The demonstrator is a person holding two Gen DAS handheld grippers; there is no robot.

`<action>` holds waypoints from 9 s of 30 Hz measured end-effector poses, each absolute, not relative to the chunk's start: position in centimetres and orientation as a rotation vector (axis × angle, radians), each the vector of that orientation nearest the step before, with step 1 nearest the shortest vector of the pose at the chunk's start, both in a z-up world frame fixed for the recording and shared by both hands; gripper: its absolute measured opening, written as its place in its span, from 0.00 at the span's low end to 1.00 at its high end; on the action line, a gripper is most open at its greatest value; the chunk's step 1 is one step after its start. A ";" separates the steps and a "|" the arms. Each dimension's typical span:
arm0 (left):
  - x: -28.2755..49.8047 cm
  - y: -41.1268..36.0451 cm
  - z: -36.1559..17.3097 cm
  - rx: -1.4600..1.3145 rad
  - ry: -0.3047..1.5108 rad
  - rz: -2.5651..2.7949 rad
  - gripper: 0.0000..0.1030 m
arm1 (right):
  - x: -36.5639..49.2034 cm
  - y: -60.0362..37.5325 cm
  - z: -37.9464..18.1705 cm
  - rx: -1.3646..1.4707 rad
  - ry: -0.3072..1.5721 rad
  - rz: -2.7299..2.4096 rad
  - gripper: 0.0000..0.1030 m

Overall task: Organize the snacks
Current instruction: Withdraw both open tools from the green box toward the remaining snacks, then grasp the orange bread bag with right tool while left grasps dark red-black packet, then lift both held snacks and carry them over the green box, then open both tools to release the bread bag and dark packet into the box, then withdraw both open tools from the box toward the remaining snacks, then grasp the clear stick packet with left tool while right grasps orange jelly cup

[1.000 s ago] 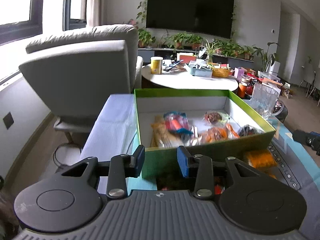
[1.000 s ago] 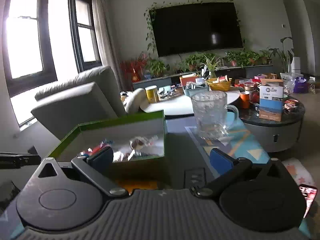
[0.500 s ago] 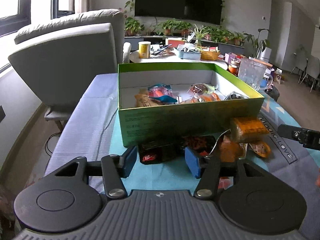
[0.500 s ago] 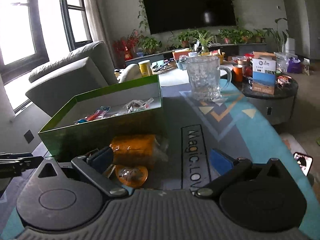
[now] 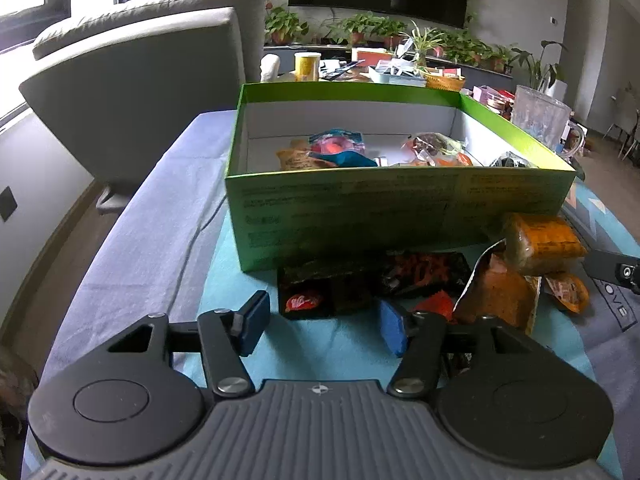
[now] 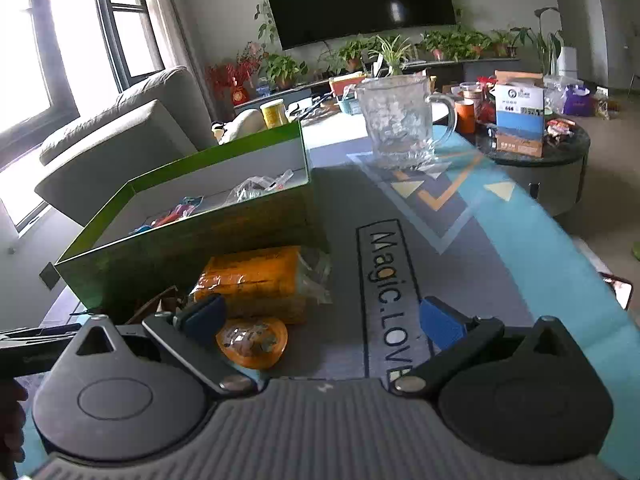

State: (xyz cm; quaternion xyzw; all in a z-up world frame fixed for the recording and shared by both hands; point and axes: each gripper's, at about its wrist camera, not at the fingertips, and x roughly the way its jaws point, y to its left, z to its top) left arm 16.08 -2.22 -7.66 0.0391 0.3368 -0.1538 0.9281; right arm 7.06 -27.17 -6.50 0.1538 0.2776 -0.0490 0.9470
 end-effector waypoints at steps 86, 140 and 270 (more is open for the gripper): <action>12.2 -0.9 -2.8 0.043 0.498 -0.188 0.53 | 7.3 -26.1 -4.2 0.326 0.484 -0.112 0.68; 23.6 -6.2 0.0 0.124 0.430 -0.193 0.53 | 16.6 -24.2 -0.6 0.292 0.356 0.036 0.68; 10.0 -2.1 -5.4 0.143 0.665 -0.573 0.11 | 7.5 -23.9 -6.4 0.267 0.616 0.035 0.45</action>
